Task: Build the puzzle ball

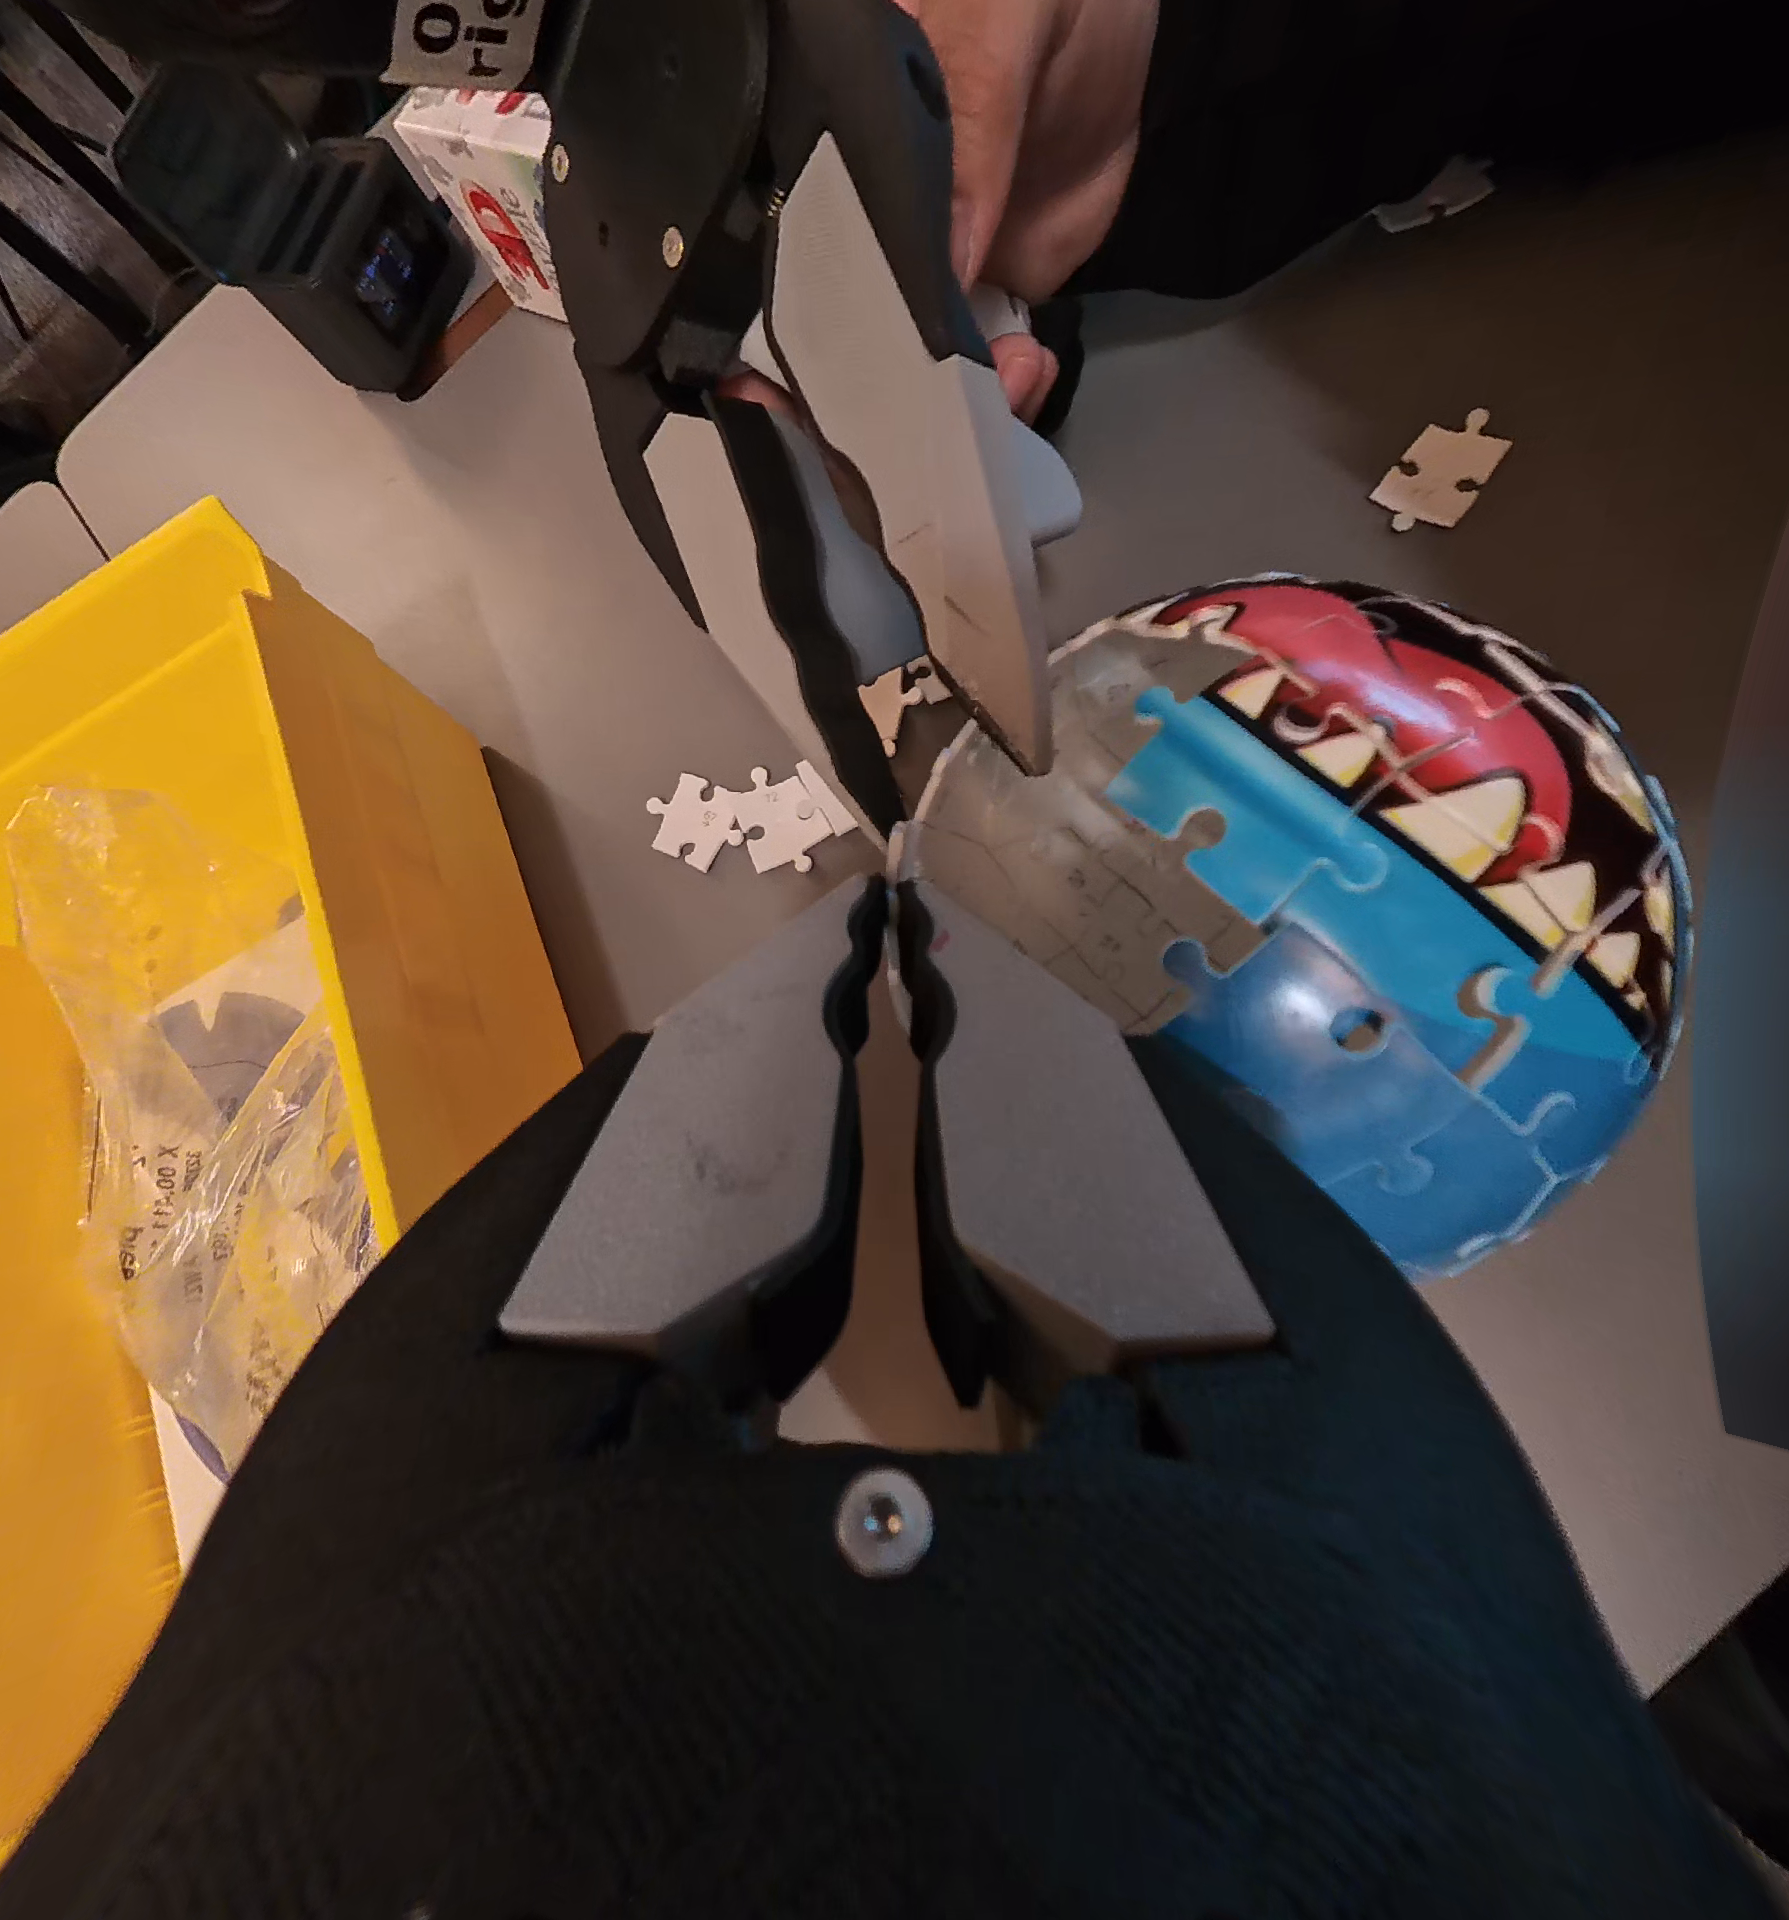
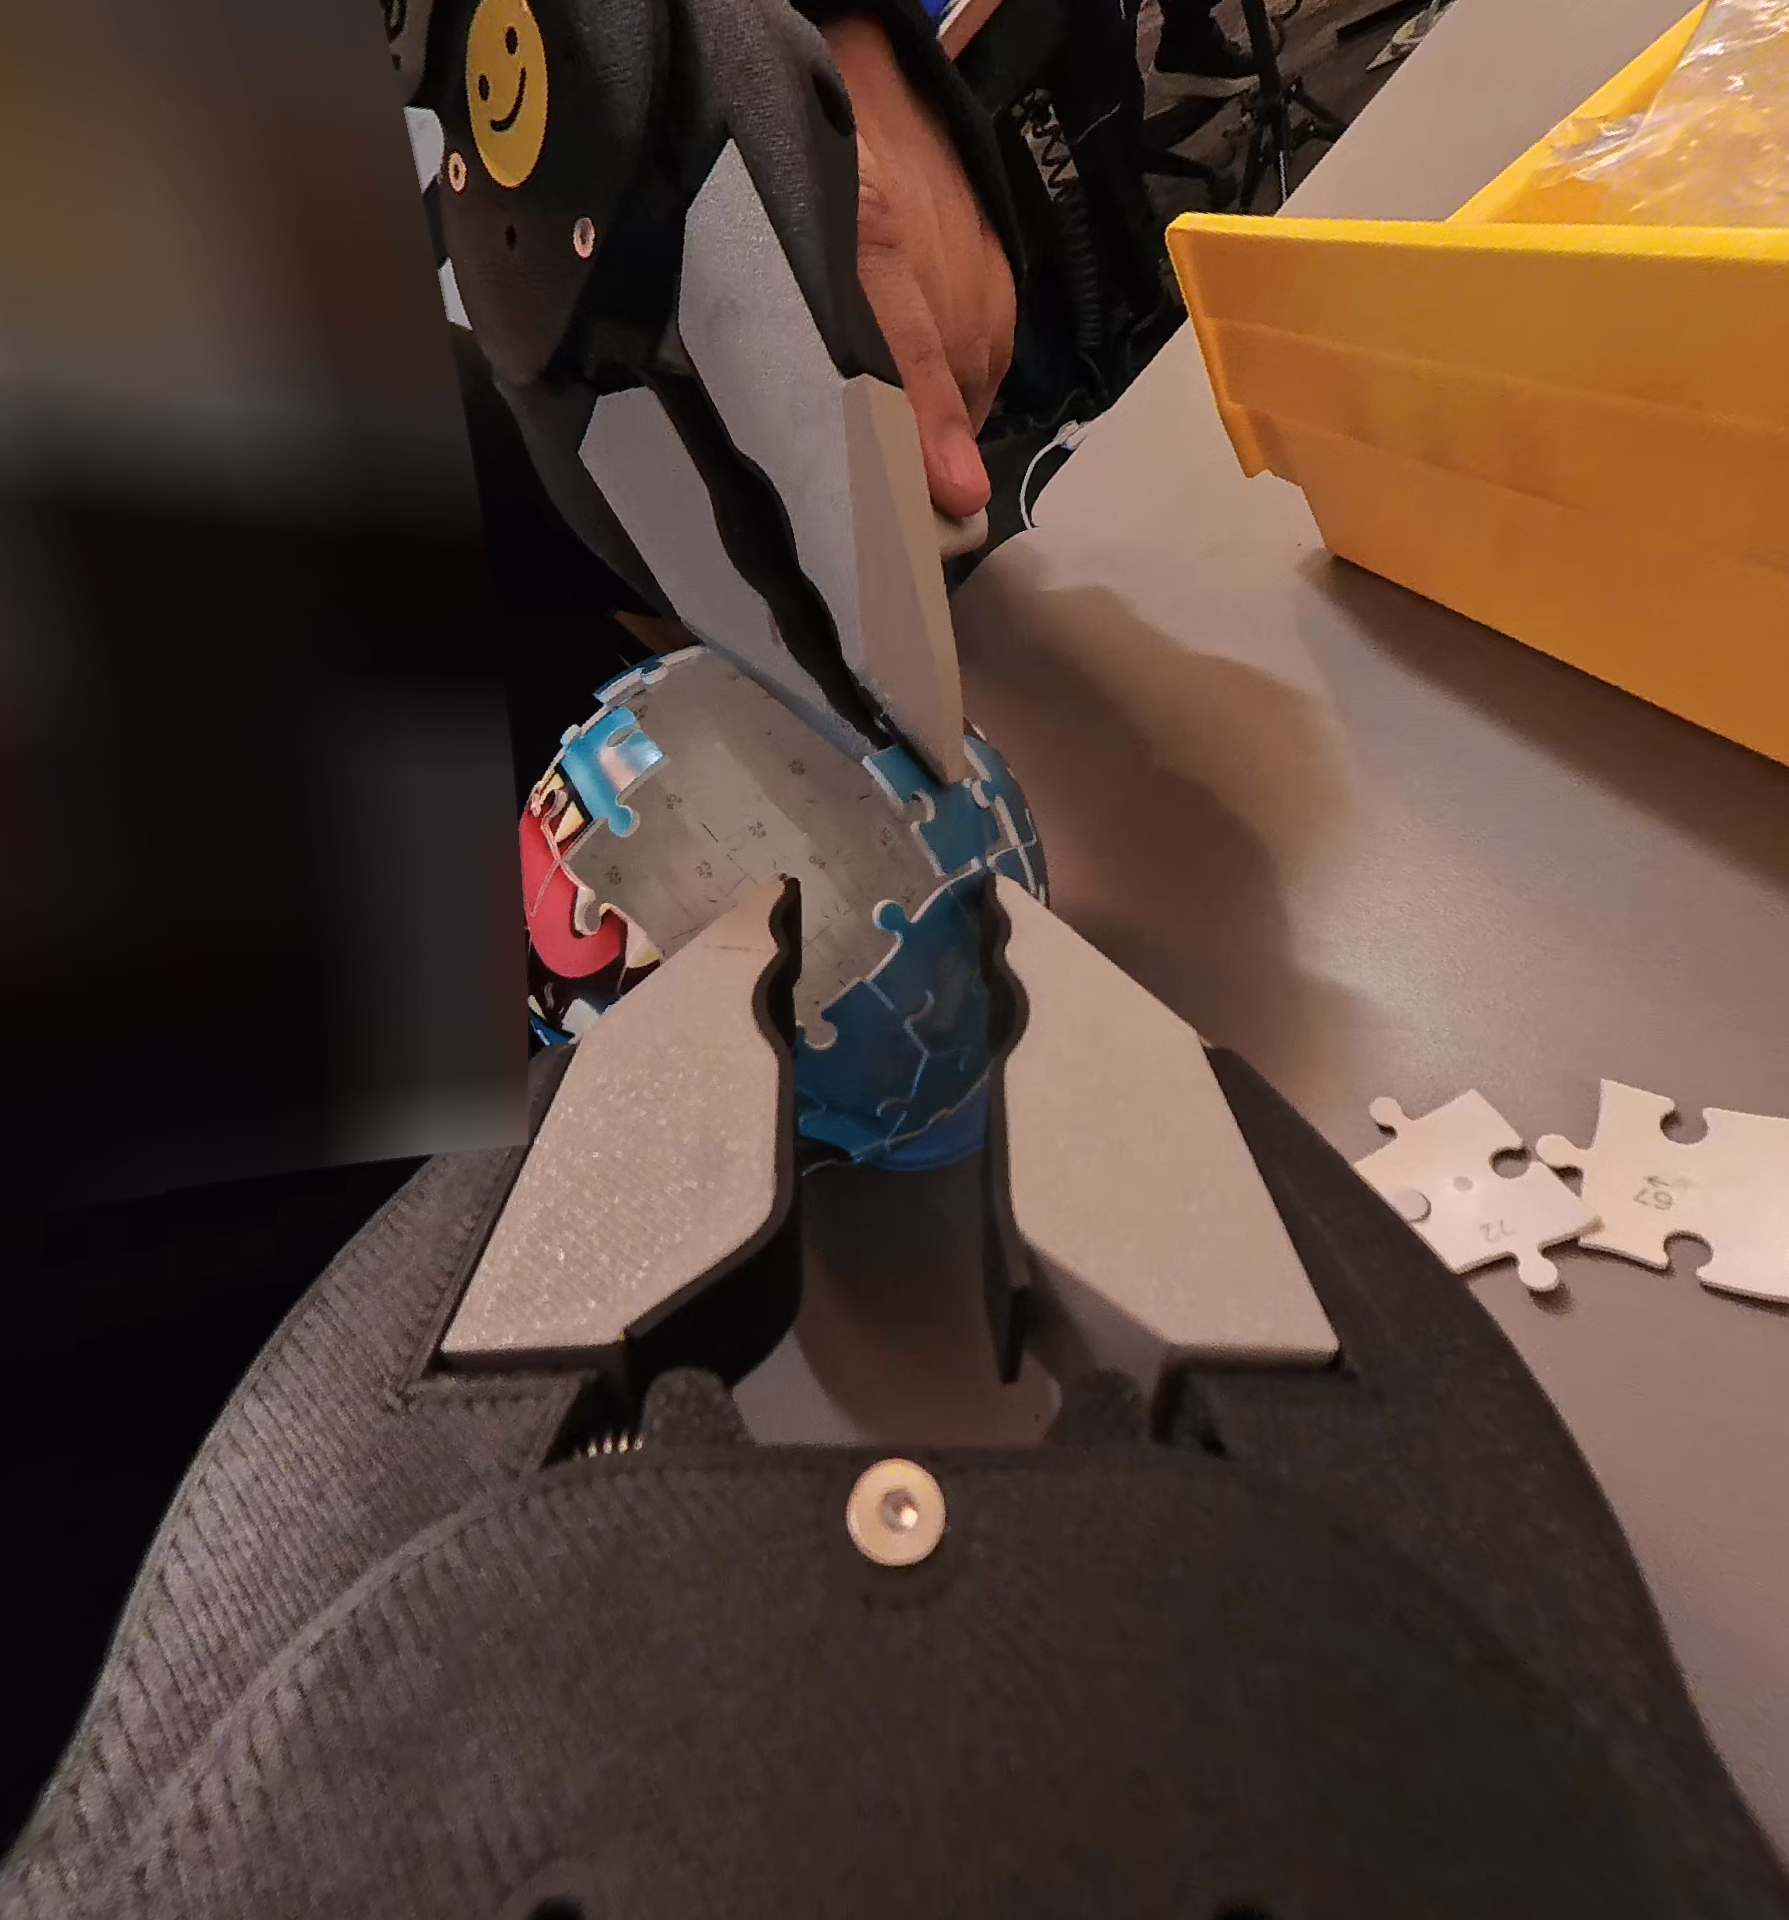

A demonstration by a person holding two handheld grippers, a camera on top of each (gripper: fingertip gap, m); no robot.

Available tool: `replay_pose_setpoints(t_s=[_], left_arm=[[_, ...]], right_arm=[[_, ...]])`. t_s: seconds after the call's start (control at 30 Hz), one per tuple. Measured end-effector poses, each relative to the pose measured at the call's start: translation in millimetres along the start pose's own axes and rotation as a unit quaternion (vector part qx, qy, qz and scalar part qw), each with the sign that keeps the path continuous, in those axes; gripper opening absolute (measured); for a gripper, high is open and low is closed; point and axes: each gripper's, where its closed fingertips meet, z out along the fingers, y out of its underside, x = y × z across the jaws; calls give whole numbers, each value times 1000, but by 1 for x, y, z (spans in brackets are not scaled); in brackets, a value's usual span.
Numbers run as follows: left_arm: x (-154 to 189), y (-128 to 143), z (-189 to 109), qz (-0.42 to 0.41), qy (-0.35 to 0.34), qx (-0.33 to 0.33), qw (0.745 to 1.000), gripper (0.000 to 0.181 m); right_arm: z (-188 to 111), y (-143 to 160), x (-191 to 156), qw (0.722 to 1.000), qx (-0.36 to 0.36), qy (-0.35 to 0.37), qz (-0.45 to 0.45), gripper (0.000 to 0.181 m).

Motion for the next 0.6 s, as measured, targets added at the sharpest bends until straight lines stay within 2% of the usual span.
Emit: replay_pose_setpoints(t_s=[0.6], left_arm=[[-3,-4,-8,5,-6,5,1000,0]], right_arm=[[-1,-1,-2,1000,0,1,1,33]])
